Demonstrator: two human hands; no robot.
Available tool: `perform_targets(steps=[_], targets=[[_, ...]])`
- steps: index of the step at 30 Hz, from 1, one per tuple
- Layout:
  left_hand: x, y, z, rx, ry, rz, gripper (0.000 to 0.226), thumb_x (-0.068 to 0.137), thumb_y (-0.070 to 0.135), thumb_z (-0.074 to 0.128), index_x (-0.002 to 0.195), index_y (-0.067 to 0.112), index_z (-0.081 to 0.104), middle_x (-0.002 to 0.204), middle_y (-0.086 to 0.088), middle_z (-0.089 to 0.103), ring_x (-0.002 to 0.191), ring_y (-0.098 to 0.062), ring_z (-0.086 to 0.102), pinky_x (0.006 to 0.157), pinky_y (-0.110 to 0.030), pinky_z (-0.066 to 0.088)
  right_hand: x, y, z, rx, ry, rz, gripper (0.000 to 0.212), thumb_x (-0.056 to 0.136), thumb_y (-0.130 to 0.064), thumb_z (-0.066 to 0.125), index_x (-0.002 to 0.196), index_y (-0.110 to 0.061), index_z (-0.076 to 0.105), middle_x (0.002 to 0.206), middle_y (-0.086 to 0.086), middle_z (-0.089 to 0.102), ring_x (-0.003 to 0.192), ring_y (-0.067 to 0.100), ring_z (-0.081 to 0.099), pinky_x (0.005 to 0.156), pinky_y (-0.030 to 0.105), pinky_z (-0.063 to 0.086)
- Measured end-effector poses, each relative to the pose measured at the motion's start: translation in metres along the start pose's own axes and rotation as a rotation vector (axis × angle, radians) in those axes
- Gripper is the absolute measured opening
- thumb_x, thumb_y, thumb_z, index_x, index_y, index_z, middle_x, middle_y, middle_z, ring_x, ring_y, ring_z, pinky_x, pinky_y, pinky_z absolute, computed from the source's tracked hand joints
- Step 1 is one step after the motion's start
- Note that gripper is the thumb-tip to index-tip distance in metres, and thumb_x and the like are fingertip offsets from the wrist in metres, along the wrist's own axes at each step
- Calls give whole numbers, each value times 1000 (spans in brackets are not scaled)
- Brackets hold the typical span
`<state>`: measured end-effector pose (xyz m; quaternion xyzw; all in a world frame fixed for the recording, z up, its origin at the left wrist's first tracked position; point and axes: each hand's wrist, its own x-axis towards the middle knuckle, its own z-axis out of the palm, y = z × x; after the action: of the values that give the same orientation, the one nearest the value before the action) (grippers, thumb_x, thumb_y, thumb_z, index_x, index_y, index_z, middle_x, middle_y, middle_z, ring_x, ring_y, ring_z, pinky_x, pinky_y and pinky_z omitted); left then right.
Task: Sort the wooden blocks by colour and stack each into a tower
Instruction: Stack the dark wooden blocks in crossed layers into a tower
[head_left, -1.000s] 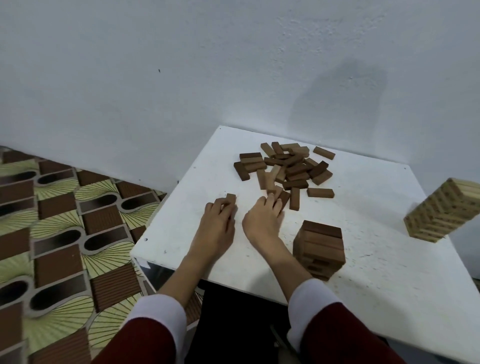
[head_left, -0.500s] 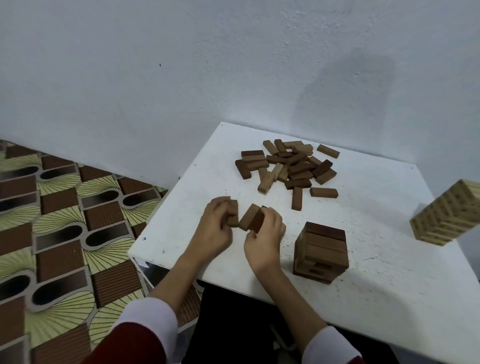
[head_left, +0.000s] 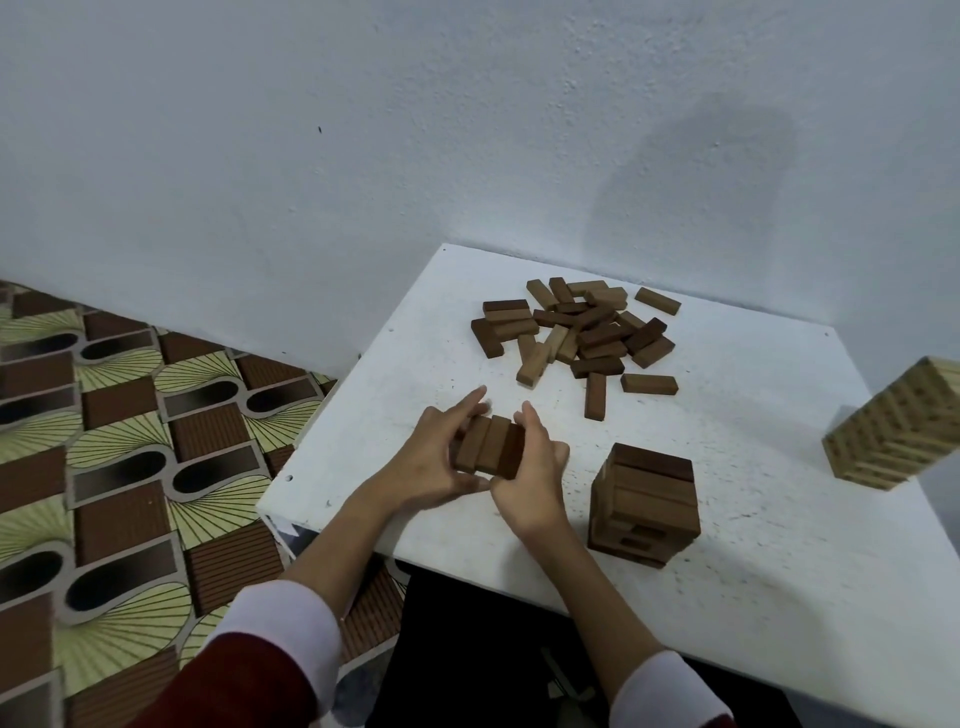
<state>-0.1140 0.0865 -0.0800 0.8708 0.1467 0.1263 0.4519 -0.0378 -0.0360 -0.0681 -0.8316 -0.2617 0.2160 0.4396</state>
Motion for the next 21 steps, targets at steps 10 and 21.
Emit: perform_targets(steps=[10,21], targets=[[4,-4,-6,37,-66,26,101,59,30,86,144,27,30,118,6,47,109,4,40,87,-6,33,-4,1,-5,38,-56,-57,87,71,3,65,145,-18,25,117,-11,40,106,10,25,93,46,45],[3,1,-11,-51,-119,-58,93,65,6,82,141,28,34,118,11,49,108,8,42,83,-4,39,-7,2,-8,14,-70,-103,82,75,-4,64,145,-20,25,126,-5,42,109,11,26,98,38,40]])
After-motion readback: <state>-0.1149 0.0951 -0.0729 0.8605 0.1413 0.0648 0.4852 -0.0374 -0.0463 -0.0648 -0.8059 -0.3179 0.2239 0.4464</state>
